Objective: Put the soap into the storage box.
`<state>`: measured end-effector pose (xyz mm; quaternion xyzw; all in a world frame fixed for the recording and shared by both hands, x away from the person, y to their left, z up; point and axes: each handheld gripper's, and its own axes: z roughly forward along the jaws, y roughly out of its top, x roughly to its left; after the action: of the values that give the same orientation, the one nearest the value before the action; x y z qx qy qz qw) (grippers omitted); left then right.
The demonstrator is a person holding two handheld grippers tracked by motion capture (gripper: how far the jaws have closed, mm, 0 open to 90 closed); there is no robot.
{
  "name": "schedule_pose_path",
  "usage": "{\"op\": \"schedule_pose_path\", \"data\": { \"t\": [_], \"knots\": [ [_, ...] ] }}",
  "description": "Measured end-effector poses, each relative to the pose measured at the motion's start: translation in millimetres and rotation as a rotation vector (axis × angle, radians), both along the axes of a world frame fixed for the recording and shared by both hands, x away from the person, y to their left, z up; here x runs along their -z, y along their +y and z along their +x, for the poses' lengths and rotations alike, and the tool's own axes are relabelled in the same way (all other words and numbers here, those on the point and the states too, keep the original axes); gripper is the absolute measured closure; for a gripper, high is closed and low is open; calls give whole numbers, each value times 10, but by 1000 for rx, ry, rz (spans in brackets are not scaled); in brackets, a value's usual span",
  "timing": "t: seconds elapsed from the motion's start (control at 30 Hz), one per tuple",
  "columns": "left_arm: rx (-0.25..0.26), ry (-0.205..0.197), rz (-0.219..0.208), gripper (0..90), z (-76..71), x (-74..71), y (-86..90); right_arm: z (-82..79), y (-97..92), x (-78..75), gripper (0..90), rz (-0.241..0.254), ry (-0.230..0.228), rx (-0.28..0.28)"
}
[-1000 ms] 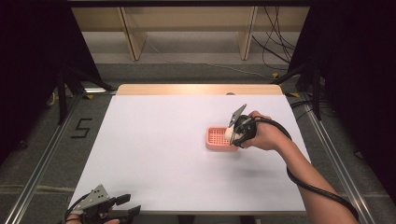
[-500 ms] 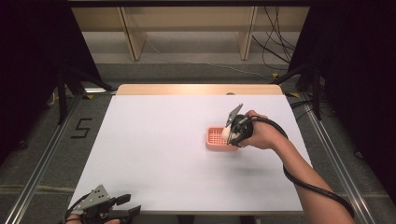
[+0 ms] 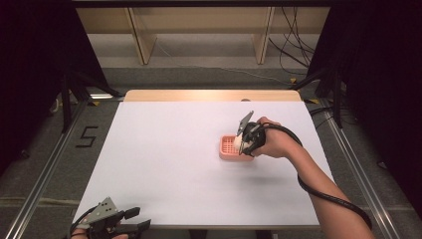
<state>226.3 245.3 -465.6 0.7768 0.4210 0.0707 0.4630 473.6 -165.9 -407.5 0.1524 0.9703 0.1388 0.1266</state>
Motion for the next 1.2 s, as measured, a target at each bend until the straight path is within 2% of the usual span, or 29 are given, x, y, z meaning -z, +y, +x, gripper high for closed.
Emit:
{"op": "schedule_pose_path", "data": {
  "t": [0.03,0.07,0.13,0.17,0.2,0.23,0.27,0.37,0.43,0.6,0.63,0.83,0.9,0.93,0.97,1.07,1.2],
  "knots": [
    [0,0,0,387,0,0,1,25,1,2,506,-2,-10,-37],
    [3,-1,5,387,1,-1,5,14,8,1,506,-8,-4,-16],
    [-1,1,-1,387,0,1,1,27,21,9,506,-5,-19,-23],
    [0,1,0,387,0,1,1,-12,27,9,506,4,0,28],
    [2,-2,1,387,1,1,2,28,27,5,506,-2,0,-17],
    [4,-3,6,387,3,-1,7,37,30,0,506,-8,-9,-27],
    [4,-3,5,387,2,-1,7,23,35,3,506,-5,-14,-8],
    [5,-6,2,387,4,4,9,41,41,1,506,-11,-4,-22],
    [4,-6,-5,387,4,7,5,50,45,1,506,-16,-24,-34],
    [1,-4,-7,387,3,8,5,71,57,-9,506,-21,-29,-34],
    [-8,9,-14,387,-2,8,2,76,59,-10,506,-23,-29,-38],
    [-1,-5,-7,387,1,5,9,112,76,2,506,-30,-38,-42],
    [0,-5,-8,387,2,5,9,138,88,1,506,-33,-43,-79],
    [0,-5,-8,387,1,5,8,118,99,1,506,-33,-38,-48],
    [-7,5,-14,387,-3,7,2,124,103,2,506,-31,-34,-47],
    [0,-5,-8,387,-1,3,10,143,124,-7,506,-33,-46,-57],
    [0,-6,-9,388,-3,2,10,162,151,-2,506,-28,-38,-57]
  ]
}}
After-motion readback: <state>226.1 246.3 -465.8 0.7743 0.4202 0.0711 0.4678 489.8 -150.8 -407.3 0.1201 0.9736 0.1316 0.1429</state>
